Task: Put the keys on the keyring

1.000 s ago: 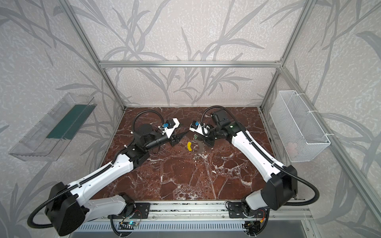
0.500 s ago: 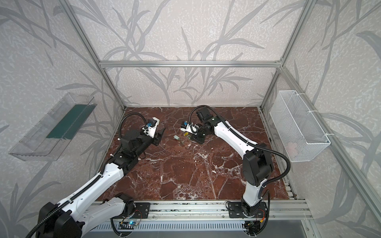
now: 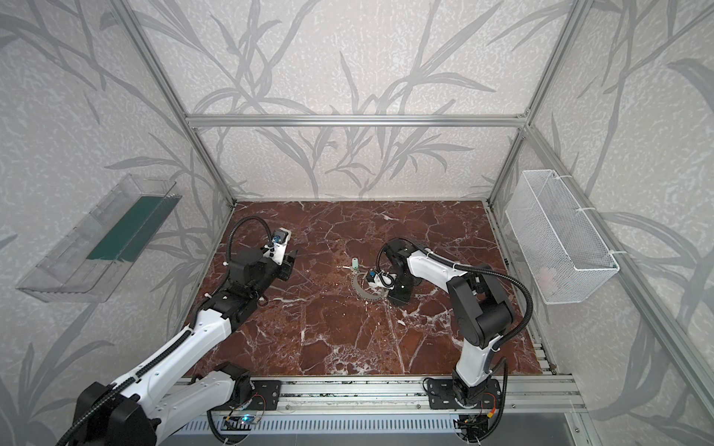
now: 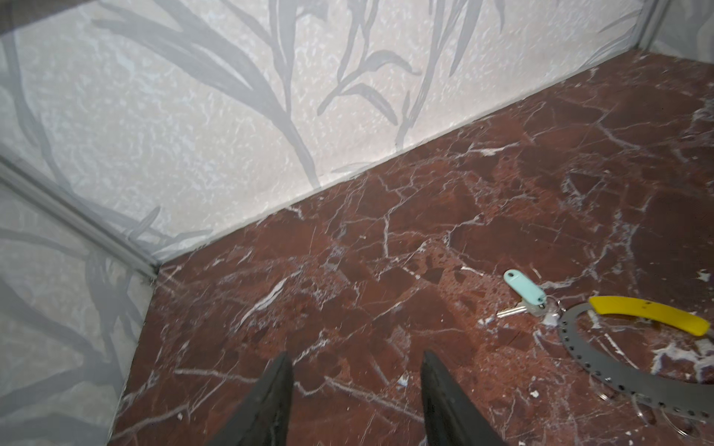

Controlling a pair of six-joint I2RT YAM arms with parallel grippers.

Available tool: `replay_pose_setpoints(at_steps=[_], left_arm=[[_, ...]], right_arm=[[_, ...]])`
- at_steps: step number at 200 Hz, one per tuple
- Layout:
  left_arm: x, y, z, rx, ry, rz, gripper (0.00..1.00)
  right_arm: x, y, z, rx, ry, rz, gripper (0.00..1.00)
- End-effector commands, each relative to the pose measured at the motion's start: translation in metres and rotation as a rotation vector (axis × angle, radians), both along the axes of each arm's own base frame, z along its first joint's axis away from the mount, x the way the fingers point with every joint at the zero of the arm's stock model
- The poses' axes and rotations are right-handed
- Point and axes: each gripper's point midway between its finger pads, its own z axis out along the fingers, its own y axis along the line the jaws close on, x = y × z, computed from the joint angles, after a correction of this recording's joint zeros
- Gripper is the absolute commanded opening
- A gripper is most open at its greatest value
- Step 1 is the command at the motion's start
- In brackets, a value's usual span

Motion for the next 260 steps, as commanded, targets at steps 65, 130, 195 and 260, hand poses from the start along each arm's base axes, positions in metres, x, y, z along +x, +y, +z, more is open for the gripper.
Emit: replay_pose_setpoints(at_steps=[65,130,195,260], left_arm=[[0.020,0.123,-0.054,-0.184,-0.056,0.464,0.82],[0.044,0.118,-0.111,-0.259,-0.018,0.353,0.82],[0.047,0.131,-0.121,-0.239,-0.026,0.440,0.99],[0.049,0.128,-0.122,-0.229,-0.014,0.433,0.99]], right_arm=[[0.095,-0.074,0.090,0.391,-0.555,-0.555,0.99],[0.126,-0.098,0.081,0.706,-0.887,-0.781,0.99],[0.115,-0.100,0.072,0.744,-0.964,-0.757,0.99],[0.115,-0.102,0.073,0.744,-0.974,-0.760,0.99]])
